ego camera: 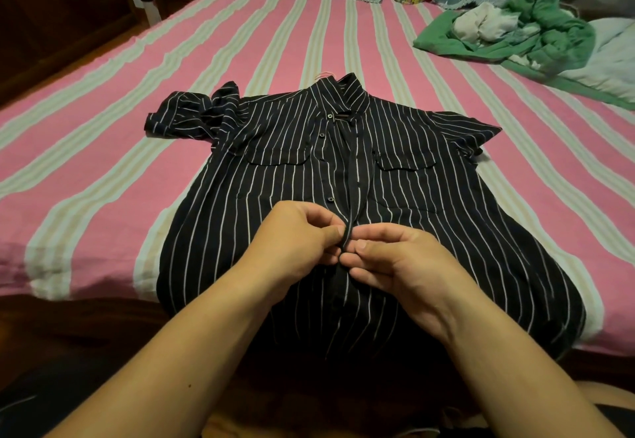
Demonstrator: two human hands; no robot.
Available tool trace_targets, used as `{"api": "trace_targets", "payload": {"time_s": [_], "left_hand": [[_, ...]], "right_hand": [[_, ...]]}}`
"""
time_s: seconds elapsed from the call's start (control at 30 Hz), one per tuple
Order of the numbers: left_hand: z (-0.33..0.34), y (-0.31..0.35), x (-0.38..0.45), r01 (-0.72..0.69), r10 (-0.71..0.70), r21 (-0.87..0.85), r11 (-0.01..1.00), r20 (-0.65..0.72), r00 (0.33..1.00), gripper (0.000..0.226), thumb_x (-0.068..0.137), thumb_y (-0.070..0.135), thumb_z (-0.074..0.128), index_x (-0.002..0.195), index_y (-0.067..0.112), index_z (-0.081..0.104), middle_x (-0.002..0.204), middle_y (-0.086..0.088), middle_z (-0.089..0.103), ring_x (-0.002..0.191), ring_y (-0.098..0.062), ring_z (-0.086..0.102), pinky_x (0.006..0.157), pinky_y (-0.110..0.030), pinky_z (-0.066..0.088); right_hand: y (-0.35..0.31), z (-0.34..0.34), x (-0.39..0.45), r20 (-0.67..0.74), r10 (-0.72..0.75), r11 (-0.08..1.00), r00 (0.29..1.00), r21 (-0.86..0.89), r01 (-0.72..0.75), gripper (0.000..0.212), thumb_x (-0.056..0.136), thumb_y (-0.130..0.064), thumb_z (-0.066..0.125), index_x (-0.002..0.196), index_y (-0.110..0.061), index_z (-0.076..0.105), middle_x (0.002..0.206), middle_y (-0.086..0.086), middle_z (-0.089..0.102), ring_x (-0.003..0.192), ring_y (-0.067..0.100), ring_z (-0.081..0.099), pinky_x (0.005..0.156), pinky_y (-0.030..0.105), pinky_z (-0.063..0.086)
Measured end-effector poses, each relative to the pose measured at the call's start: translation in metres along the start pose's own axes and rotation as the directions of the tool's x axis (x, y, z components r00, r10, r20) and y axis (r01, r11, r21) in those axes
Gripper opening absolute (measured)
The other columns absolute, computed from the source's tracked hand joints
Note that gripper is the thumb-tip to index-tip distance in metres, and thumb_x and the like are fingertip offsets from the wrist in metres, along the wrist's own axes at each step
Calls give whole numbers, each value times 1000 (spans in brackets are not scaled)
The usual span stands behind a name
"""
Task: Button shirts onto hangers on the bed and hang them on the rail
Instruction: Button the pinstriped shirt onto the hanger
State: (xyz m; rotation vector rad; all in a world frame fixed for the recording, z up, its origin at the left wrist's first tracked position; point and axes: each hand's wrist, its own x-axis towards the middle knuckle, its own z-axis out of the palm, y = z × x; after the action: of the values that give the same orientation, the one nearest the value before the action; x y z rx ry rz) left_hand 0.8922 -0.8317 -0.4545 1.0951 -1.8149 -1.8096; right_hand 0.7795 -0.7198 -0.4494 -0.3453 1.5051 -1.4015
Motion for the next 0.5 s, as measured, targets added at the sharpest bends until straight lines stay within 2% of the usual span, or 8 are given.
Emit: {"api": "trace_targets", "payload": {"time_s": [0.17, 0.23, 0.3, 0.37, 0.43, 0.5], "left_hand": [[0, 1, -3, -31, 31, 48, 998, -8, 999, 14, 93, 2, 66, 80, 5, 72, 64, -4, 68, 55, -8, 63, 59, -21, 54], [0, 1, -3, -36, 37, 60, 998, -23, 999, 18, 93, 11, 67, 78, 3, 73, 63, -5, 67, 59, -13, 62, 67, -30, 58], [1, 2, -3, -40, 43, 94, 995, -31, 999, 29, 91, 28, 71, 75, 5, 73, 63, -6, 67, 61, -17, 63, 76, -38, 59], [2, 2, -4, -51, 58, 175, 983, -39, 998, 28, 85, 40, 78, 78, 13, 75, 69, -4, 73, 65, -17, 67, 76, -37, 60], [2, -1, -4, -69, 85, 205, 976, -69, 994, 17, 82, 31, 83, 79, 17, 73, 73, -4, 75, 66, -15, 68, 74, -38, 59], [1, -4, -2, -68, 80, 128, 989, -90, 993, 12, 83, 15, 82, 78, 14, 71, 71, -5, 73, 63, -15, 66, 73, -38, 60]], "right_hand": [[1, 4, -2, -55, -39, 999, 998, -13, 38, 14, 90, 6, 65, 99, -3, 71, 84, 12, 76, 77, 20, 75, 71, 28, 63], [2, 5, -1, -70, -51, 999, 996, -10, 50, 14, 90, 9, 64, 99, -2, 69, 81, 11, 75, 75, 20, 75, 69, 28, 63], [4, 7, 0, -90, -76, 997, 993, -35, 73, 15, 89, 9, 64, 100, -1, 69, 84, 13, 76, 77, 21, 75, 69, 28, 62], [5, 10, -1, -97, -106, 993, 990, -68, 100, 16, 89, 8, 65, 101, -1, 71, 87, 14, 77, 81, 21, 76, 73, 28, 63], [7, 11, -2, -100, -130, 990, 987, -73, 123, 16, 90, 8, 65, 99, -3, 73, 86, 14, 76, 80, 20, 76, 75, 29, 63], [5, 10, -3, -90, -117, 992, 989, -48, 113, 15, 89, 6, 68, 101, -3, 73, 88, 15, 76, 81, 21, 76, 75, 30, 63]]}}
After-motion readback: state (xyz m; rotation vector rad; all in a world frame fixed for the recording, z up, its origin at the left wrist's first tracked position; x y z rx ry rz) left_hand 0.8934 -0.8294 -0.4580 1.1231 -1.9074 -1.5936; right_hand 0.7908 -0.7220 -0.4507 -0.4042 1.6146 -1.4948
